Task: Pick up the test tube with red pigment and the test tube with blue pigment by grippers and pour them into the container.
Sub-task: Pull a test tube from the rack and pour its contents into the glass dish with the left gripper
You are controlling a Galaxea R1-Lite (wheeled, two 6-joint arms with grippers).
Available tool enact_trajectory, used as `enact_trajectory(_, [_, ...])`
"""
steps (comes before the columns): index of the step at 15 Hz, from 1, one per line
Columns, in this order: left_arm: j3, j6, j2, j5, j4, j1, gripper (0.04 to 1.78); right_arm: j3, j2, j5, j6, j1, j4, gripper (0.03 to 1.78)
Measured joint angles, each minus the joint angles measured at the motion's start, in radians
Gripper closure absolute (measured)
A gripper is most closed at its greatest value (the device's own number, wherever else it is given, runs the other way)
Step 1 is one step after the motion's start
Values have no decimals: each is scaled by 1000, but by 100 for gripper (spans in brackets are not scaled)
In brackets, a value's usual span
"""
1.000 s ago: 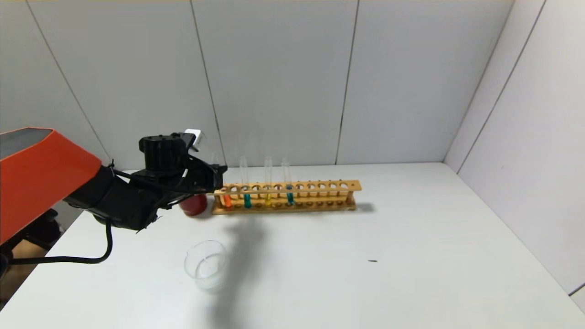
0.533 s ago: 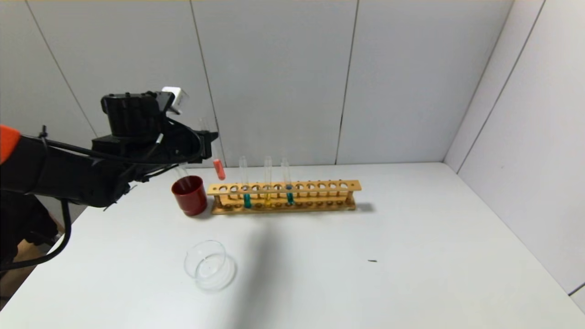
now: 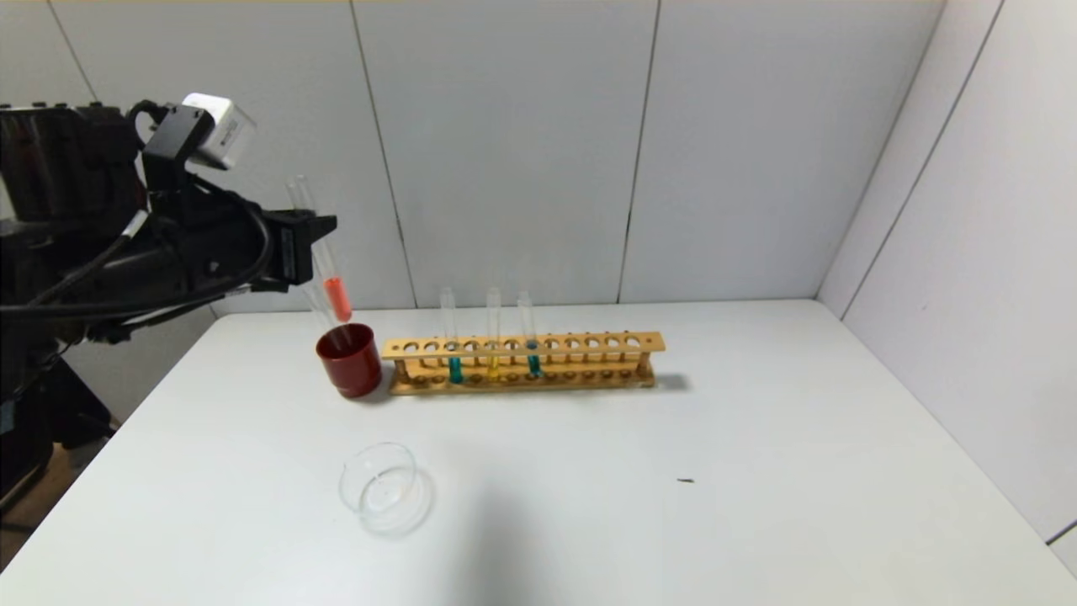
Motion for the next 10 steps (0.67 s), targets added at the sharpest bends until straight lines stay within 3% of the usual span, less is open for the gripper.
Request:
enact_trajectory(7, [361, 375, -162, 7, -109, 23, 149, 0, 0, 0, 0, 0, 0, 6])
enact_trajectory(10, [423, 425, -171, -92, -159, 24, 149, 0, 0, 0, 0, 0, 0, 6])
